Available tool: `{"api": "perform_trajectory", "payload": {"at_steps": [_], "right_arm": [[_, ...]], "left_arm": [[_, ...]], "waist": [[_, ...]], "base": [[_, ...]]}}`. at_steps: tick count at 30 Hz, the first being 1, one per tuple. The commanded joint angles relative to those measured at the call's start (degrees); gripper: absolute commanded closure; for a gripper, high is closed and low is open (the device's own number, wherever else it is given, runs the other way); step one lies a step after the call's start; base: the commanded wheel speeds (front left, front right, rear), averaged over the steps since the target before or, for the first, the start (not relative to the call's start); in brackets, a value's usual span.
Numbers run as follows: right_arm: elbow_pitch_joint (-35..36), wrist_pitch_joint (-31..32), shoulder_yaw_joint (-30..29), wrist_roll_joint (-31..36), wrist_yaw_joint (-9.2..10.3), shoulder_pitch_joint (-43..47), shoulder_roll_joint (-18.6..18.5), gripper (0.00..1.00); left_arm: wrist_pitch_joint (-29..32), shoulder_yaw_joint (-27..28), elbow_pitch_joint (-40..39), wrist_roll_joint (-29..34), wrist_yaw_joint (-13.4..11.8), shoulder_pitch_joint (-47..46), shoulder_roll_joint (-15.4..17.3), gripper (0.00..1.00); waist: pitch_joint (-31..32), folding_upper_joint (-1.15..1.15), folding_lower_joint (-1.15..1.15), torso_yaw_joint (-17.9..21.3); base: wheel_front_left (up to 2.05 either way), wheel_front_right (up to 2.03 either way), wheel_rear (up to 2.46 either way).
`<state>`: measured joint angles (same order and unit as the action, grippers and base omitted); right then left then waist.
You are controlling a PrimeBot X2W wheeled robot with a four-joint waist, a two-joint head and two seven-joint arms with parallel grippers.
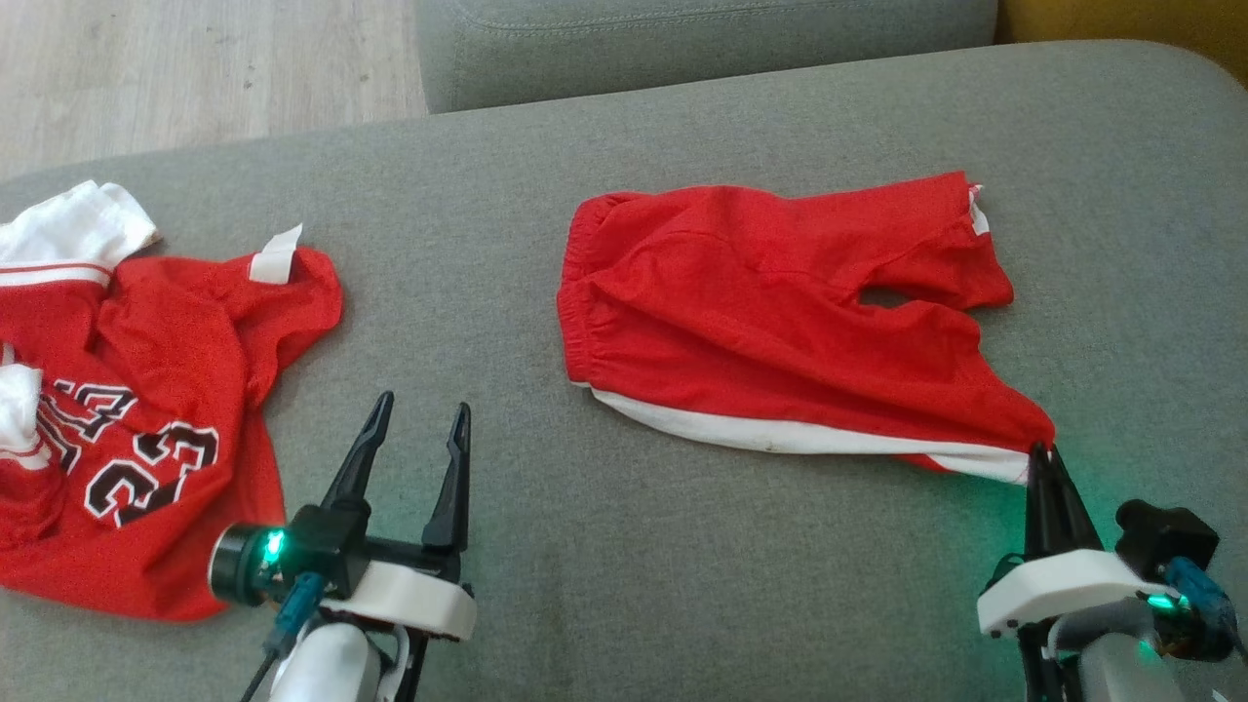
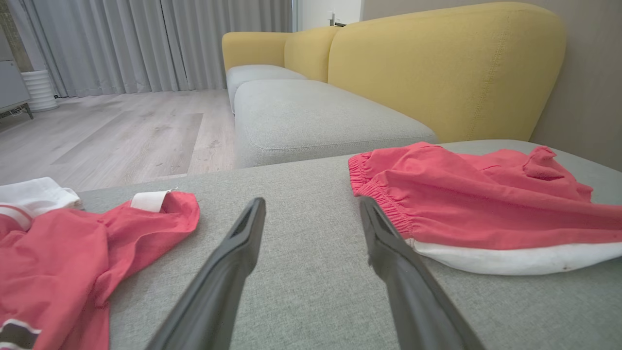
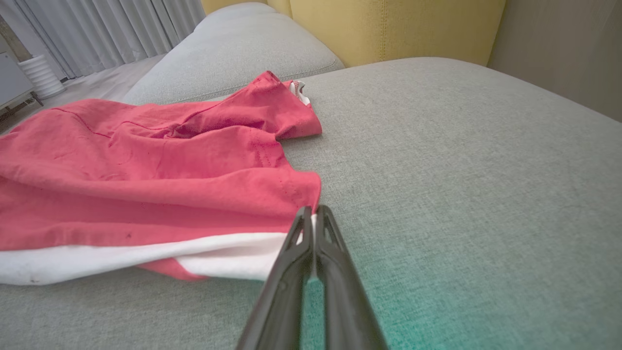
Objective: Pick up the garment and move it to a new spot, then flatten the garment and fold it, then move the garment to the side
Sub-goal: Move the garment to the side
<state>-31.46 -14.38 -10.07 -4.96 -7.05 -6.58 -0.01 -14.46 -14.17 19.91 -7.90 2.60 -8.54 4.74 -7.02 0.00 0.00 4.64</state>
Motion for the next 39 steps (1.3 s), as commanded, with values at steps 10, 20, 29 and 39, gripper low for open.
{"api": "perform_trajectory", "payload": {"at_steps": [10,20,29,39], "right_arm": [[3.0,-0.6,-1.2,1.7,-0.44,-2.6,0.0,1.00],[3.3,-0.6,-0.9,2.1,-0.44,-4.3,0.0,1.00],[3.8,-0.6,1.3,1.2,-0.44,-5.5,0.0,1.00],[4.3,-0.6,2.3,0.6,-0.44,-5.6,0.0,1.00]], "left_arm": [[1.5,-4.4,3.0,0.8,3.9,-5.4,1.5,0.00],[7.3,-17.5,11.9,-5.4,4.9,-14.6,3.6,0.00],[6.8,-24.9,18.5,-13.9,4.9,-23.3,5.5,0.00],[4.5,-32.1,21.6,-19.9,4.9,-28.0,7.1,0.00]], "waist": [[-1.0,0.00,0.00,0.1],[-3.5,0.00,0.00,1.4],[-6.2,0.00,0.00,3.3],[-7.4,0.00,0.00,4.1]], "base": [[0.00,0.00,0.00],[0.00,0.00,0.00],[0.00,0.00,0.00],[0.00,0.00,0.00]]}}
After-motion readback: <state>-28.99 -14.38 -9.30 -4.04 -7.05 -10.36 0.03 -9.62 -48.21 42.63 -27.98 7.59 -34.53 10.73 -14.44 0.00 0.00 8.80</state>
